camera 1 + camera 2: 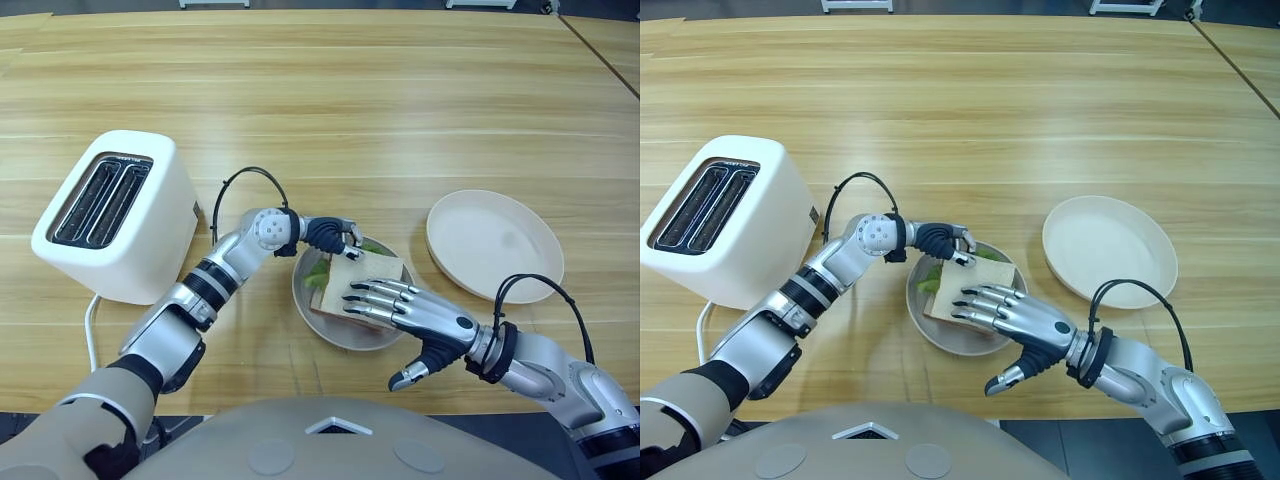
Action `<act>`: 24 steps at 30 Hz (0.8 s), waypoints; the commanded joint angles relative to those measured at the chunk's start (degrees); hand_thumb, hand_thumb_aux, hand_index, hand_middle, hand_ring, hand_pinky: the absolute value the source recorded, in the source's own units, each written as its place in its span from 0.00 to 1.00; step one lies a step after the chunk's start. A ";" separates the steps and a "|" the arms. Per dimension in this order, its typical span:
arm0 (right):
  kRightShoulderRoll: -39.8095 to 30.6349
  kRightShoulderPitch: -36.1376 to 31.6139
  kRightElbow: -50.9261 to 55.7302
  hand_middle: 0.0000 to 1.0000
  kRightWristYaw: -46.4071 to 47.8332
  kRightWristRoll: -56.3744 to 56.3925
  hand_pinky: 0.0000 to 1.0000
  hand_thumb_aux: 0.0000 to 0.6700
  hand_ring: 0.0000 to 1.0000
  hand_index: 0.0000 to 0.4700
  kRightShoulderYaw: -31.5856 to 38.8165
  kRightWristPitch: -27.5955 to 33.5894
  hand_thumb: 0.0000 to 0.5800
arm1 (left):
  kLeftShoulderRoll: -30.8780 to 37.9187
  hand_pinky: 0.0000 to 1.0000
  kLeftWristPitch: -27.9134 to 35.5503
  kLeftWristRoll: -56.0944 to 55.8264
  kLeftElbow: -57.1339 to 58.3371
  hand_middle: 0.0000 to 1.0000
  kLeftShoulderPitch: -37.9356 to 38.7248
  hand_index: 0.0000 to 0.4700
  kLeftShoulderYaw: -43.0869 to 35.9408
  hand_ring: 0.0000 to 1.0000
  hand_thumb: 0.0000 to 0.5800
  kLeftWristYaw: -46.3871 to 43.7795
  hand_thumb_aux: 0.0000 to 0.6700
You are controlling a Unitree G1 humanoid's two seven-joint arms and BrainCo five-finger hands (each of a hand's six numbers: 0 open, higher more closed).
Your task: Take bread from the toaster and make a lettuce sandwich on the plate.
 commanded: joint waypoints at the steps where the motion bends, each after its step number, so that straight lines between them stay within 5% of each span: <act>1: -0.11 0.56 1.66 0.00 6.26 -0.03 0.00 0.00 0.00 0.00 2.81 4.10 0.00 | 4.15 0.00 -1.29 13.55 -4.78 0.00 -2.44 0.98 -2.40 0.00 1.00 12.11 0.98; 2: 0.17 -0.12 1.53 0.00 7.44 0.46 0.00 0.00 0.00 0.00 3.60 4.98 0.00 | 5.11 0.00 -0.37 17.60 -7.09 0.00 -2.37 0.64 -2.81 0.00 0.87 15.16 0.64; 3: 0.41 -1.27 1.48 0.00 8.70 -0.18 0.00 0.00 0.00 0.00 4.73 5.64 0.00 | 5.81 0.00 1.20 20.61 -9.50 0.00 -1.81 0.02 -2.56 0.00 0.03 17.54 0.02; 4: 0.90 -2.63 1.53 0.00 9.74 -0.91 0.00 0.00 0.00 0.00 5.81 6.47 0.00 | 6.55 0.00 3.17 23.00 -13.00 0.00 -0.76 0.00 -1.55 0.00 0.00 19.20 0.00; 14: 5.58 -21.11 6.42 0.00 13.85 -6.48 0.00 0.00 0.00 0.00 14.19 8.91 0.00 | 9.08 0.00 10.87 24.67 -47.42 0.00 12.54 0.00 10.97 0.00 0.00 21.61 0.00; 22: 11.63 -22.32 -2.57 0.00 1.39 -0.87 0.00 0.00 0.00 0.00 5.55 8.42 0.00 | 9.96 0.00 9.64 15.48 -62.00 0.00 31.29 0.00 12.87 0.00 0.00 18.08 0.00; 23: 12.03 -21.13 -5.32 0.00 1.50 1.63 0.00 0.00 0.00 0.00 4.31 9.03 0.00 | 10.40 0.00 9.47 13.37 -63.63 0.00 33.61 0.15 13.50 0.00 0.27 17.24 0.15; 24: 12.01 -19.27 -8.80 0.00 2.84 6.35 0.00 0.10 0.00 0.10 3.50 10.55 0.19 | 11.11 0.00 9.45 10.18 -65.62 0.00 36.29 0.94 14.05 0.00 1.00 15.70 0.94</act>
